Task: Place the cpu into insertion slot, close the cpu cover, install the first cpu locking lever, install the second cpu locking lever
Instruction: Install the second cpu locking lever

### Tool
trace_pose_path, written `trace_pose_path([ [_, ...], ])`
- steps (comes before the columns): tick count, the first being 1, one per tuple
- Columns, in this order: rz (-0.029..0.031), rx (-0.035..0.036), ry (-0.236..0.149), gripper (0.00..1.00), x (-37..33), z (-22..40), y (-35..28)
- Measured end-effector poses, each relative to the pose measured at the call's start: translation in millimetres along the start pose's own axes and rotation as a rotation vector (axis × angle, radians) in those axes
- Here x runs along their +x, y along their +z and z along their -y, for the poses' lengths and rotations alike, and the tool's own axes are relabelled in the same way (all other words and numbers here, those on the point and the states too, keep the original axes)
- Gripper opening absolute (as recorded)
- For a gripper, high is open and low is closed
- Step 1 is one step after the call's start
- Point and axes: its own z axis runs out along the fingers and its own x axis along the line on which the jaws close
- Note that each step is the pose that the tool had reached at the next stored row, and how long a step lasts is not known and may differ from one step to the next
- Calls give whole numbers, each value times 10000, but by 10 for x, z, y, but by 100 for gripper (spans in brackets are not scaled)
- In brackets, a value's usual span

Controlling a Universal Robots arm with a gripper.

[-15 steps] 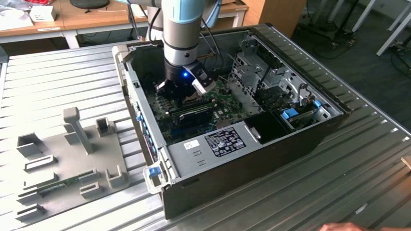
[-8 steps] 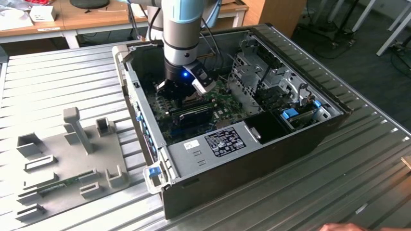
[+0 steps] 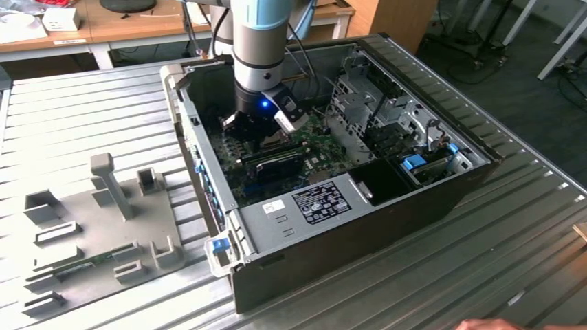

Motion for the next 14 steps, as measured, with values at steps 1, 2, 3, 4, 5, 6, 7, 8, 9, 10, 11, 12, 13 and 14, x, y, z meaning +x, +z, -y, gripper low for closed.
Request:
trace_pose_path([
  [1,6,-32,0,11,2,1,2],
  [2,14,-69,0,11,7,1,4],
  [3,21,-106,1,11,12,1,7],
  [4,28,-137,1,11,17,1,10],
  [5,36,-160,0,11,22,2,13],
  [6,43,-176,-1,11,25,2,16],
  [7,49,-186,-1,11,28,2,19],
  [8,53,-190,-2,11,29,3,21],
  [9,55,-189,-3,11,30,5,22],
  [10,58,-190,-3,11,31,6,22],
  [11,61,-190,-3,11,33,9,22],
  [12,64,-193,-3,11,35,11,23],
  [13,67,-197,-3,11,38,14,23],
  [14,69,-199,-3,11,41,17,23],
])
